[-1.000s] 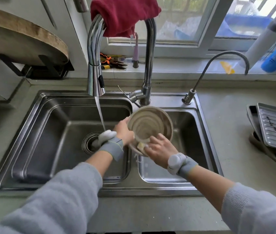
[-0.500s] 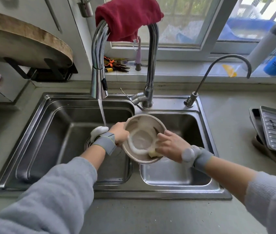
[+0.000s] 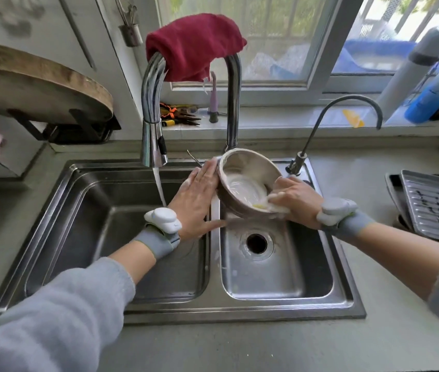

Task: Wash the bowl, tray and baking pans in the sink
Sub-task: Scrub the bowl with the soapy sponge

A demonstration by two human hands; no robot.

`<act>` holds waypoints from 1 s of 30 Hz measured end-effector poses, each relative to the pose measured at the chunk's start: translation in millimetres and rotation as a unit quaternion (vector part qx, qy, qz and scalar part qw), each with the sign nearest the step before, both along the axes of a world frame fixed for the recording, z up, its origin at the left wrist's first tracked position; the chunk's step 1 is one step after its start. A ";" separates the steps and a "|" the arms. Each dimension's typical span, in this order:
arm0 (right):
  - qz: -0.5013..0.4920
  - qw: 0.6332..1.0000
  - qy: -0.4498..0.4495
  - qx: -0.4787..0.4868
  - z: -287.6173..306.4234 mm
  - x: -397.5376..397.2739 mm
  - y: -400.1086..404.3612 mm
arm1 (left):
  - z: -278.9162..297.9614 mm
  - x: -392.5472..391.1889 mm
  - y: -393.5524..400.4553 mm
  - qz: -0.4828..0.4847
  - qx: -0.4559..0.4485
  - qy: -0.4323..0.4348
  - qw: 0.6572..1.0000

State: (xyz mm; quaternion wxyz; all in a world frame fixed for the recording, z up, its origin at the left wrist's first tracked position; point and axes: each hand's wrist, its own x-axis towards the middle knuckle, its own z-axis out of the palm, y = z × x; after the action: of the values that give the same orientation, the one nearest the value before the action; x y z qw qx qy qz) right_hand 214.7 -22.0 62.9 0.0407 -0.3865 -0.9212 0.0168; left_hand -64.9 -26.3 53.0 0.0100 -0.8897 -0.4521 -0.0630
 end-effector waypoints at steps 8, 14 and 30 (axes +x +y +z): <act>0.049 0.998 -0.025 0.003 6.9 2.2 5.3 | 10.7 25.6 12.3 -0.143 0.047 -0.040 0.988; -0.073 0.995 0.058 0.046 9.5 -3.4 10.7 | 10.3 41.1 -1.1 -0.013 -0.202 -0.089 0.975; -0.294 0.795 0.483 -0.218 -7.5 -74.8 -11.2 | 17.2 37.0 -24.6 0.114 -0.270 -0.531 0.795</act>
State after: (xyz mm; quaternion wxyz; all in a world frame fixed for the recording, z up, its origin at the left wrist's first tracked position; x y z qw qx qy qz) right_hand 139.9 -33.2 55.4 0.3982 -0.5789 -0.5955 0.3894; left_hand -27.9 -50.9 70.2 -0.4648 -0.6249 -0.4836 -0.3994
